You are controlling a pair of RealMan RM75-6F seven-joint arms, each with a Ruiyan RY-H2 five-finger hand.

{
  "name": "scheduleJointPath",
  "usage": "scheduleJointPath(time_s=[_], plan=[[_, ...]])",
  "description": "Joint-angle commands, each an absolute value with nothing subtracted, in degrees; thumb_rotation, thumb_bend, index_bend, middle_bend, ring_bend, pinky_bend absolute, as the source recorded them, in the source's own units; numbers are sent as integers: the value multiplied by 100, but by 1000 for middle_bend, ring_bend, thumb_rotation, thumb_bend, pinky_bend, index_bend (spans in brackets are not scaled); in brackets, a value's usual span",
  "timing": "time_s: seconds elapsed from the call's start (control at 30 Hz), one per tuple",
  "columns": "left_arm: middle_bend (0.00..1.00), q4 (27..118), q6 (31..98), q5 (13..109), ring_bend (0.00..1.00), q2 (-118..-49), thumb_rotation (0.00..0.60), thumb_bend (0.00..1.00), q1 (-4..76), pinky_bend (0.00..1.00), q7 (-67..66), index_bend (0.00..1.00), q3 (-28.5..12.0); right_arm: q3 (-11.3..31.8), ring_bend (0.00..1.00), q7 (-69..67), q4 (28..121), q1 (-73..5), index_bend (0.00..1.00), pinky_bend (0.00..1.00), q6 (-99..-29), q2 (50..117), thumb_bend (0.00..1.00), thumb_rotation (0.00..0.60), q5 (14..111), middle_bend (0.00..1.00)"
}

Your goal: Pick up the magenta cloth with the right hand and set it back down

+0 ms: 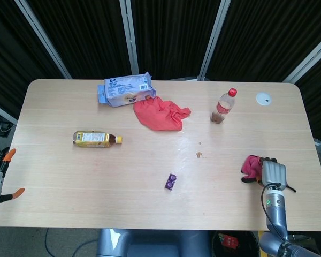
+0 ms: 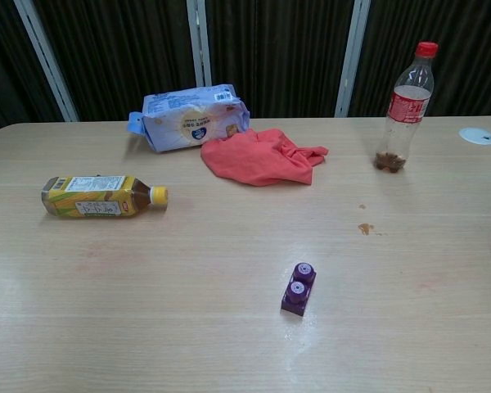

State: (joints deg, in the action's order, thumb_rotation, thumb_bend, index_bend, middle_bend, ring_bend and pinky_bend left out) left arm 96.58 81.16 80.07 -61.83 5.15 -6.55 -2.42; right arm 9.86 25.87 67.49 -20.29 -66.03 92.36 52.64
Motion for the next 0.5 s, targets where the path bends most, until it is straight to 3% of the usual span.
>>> scheduleJointPath(time_s=[0.03,0.17,0.5], plan=[[0,9649,8142,8011,0,-6198,600,39,513,0,-605,0,-259,1010,585,2345,6569,-2017,631,761,-6816,9418,345,600,5566,640],[0,9631,8179,8054,0,-6206,600,40,503,0,-573,0,-252,1043,649,2171,6571,-2064,704,813,-6909,9549,348,600,5813,713],[0,9629,8155,8061,0,-6195,600,40,513,0,-546,0,-244,1199,662,2300,6729,-2349,718,835,-6887,9932,350,600,6052,723]])
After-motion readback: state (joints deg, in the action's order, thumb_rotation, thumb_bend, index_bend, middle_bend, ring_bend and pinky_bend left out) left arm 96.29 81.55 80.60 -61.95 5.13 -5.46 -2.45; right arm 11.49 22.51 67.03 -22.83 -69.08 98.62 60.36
